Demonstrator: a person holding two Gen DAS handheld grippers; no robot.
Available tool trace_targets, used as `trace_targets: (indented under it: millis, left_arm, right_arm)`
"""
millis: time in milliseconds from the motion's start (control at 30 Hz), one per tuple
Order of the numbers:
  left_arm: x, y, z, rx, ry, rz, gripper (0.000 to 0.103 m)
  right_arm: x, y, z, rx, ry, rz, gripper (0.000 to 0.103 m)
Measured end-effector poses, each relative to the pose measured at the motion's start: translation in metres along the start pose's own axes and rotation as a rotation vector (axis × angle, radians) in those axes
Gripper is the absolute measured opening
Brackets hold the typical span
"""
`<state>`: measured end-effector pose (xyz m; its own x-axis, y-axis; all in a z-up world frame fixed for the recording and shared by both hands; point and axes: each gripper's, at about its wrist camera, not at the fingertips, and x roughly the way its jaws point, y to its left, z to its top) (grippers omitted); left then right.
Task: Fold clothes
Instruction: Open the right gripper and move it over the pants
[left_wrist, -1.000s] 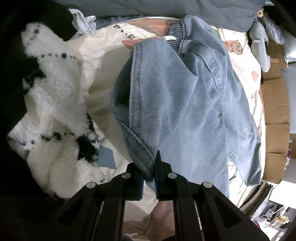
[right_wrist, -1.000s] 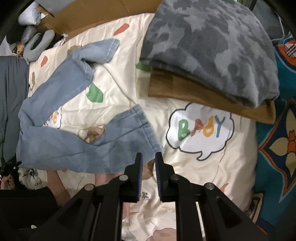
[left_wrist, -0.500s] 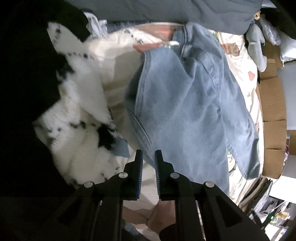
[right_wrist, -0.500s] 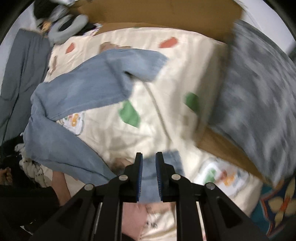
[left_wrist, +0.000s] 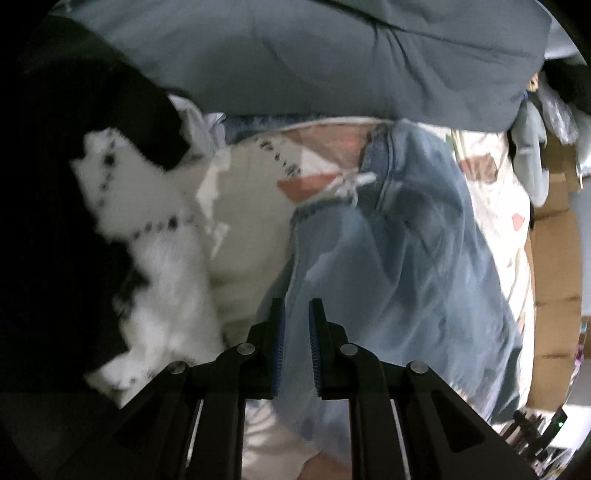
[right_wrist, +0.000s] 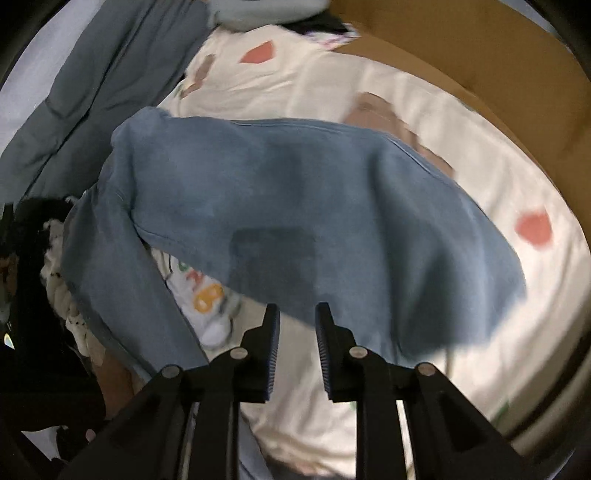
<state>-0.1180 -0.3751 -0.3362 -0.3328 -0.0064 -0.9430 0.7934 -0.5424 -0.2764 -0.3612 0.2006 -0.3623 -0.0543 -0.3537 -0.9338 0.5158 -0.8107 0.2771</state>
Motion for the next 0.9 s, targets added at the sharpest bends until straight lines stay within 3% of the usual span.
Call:
trace_targets:
  millis: [133, 267, 500, 700, 900]
  left_arm:
    - [0.017, -0.013, 0.019, -0.004, 0.002, -0.008, 0.012]
    - [0.029, -0.014, 0.028, -0.046, -0.011, -0.037, 0.012]
    - [0.050, -0.004, 0.031, -0.098, -0.016, -0.029, 0.012]
    - [0.060, 0.005, 0.022, -0.171, -0.052, -0.041, 0.012]
    - [0.070, 0.011, 0.016, -0.170, -0.064, -0.054, 0.012]
  right_arm:
    - [0.019, 0.013, 0.046, -0.071, 0.042, 0.014, 0.023]
    - [0.029, 0.025, 0.086, -0.166, 0.076, 0.007, 0.034]
    - [0.045, 0.054, 0.157, -0.297, 0.090, -0.012, 0.037]
    - [0.078, 0.108, 0.200, -0.385, 0.095, 0.009, 0.043]
    - [0.111, 0.163, 0.231, -0.430, 0.100, 0.026, 0.044]
